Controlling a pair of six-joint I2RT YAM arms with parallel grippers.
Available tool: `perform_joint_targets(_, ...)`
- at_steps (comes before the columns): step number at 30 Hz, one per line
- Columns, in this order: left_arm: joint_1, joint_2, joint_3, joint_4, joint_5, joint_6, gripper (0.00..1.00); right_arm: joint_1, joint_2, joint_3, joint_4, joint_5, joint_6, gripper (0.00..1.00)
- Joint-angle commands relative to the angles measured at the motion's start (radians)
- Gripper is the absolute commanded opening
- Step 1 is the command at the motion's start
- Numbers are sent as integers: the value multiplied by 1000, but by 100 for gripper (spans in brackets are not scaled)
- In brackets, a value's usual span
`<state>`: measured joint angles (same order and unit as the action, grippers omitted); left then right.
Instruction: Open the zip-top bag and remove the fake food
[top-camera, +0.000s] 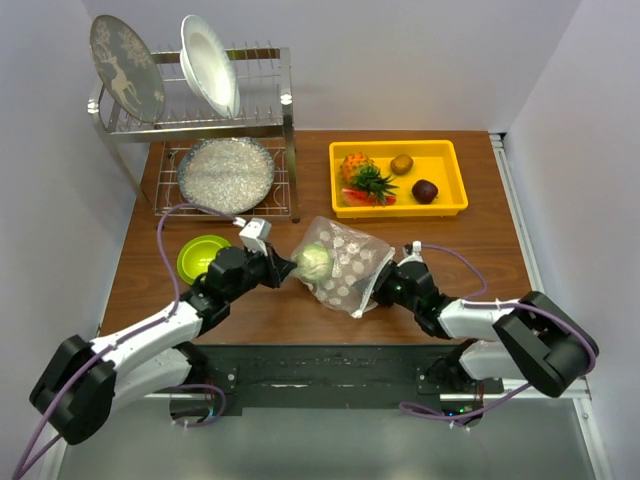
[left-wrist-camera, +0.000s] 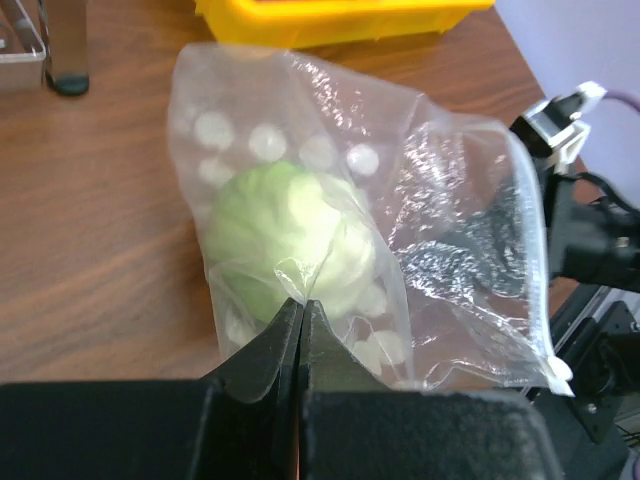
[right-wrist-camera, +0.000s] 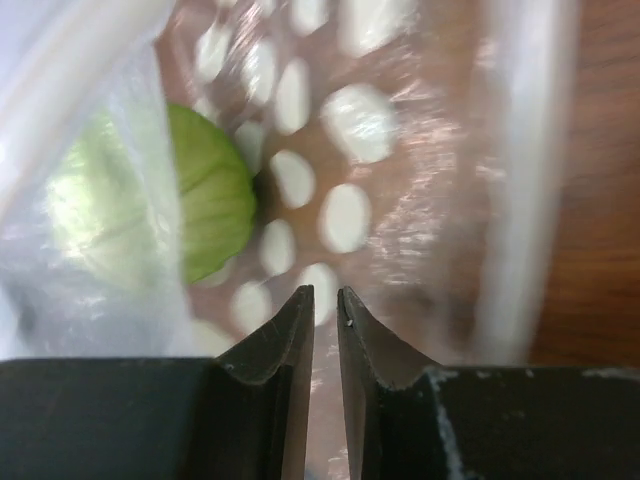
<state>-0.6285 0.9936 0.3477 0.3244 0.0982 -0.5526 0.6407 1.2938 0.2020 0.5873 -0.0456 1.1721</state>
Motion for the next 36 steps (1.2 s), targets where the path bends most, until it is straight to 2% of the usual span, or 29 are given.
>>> perform_joint_targets(1, 6, -43, 132, -180, -24, 36, 0, -52, 18, -27, 20, -14, -15, 19)
perform_joint_targets(6, 7, -49, 185, -258, -8, 26, 0, -56, 65, -9, 48, -33, -31, 18)
perform_joint_targets(12, 7, -49, 192, -384, -127, 8, 0, -56, 130, 5, 71, -34, -52, 18)
perform_joint_targets(17, 7, -53, 180, -430, -193, -17, 0, -55, 84, 40, 0, -22, -97, 17)
perform_joint_targets(20, 6, -65, 207, -467, -192, -3, 14, -56, 23, 62, -67, -8, -130, 18)
perform_joint_targets(21, 6, -69, 220, -479, -195, 0, 25, -55, 12, 76, -101, -8, -144, 18)
perform_joint_targets(24, 6, -90, 273, -525, -209, 20, 39, -56, -20, 96, -132, -11, -161, 20)
perform_joint_targets(25, 7, -93, 292, -541, -225, 25, 41, -56, -24, 102, -136, -13, -164, 20)
perform_joint_targets(29, 4, -67, 404, -579, -236, 43, 41, -56, -19, 119, -139, -36, -170, 20)
perform_joint_targets(31, 4, -32, 425, -549, -206, 42, 38, -55, -10, 123, -133, -36, -170, 21)
perform_joint_targets(36, -43, 183, 504, -389, -167, 2, 22, -56, 22, 134, -115, -43, -161, 21)
